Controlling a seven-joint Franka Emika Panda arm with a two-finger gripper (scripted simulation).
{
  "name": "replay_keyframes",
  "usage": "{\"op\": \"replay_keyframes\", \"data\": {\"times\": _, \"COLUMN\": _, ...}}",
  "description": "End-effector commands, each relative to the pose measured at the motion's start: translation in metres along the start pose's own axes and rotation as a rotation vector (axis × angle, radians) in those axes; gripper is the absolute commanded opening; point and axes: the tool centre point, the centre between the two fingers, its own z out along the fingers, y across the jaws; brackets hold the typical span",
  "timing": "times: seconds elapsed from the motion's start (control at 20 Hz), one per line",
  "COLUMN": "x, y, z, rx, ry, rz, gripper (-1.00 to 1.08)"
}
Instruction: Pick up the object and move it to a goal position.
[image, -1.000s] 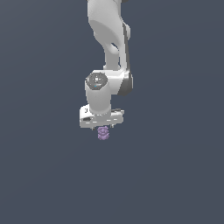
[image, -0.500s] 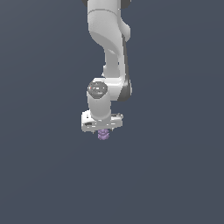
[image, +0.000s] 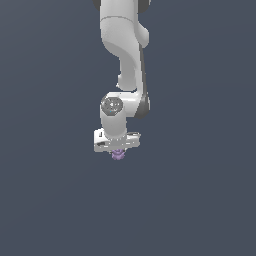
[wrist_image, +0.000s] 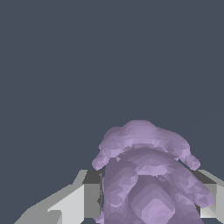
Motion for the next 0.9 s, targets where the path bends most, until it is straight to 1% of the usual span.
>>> {"op": "replay_keyframes", "data": {"times": 0.0, "x": 0.0, "y": 0.0, "z": 0.001, "rx": 0.0, "ry": 0.0, "rz": 0.0, "gripper": -1.0}}
{"op": "replay_keyframes", "data": {"times": 0.45, "x": 0.002, "y": 0.003, "z": -0.001, "rx": 0.0, "ry": 0.0, "rz": 0.0, "gripper": -1.0}}
{"op": "replay_keyframes", "data": {"times": 0.85, "x": 0.018, "y": 0.026, "z": -0.013, "rx": 0.0, "ry": 0.0, "rz": 0.0, "gripper": -1.0}}
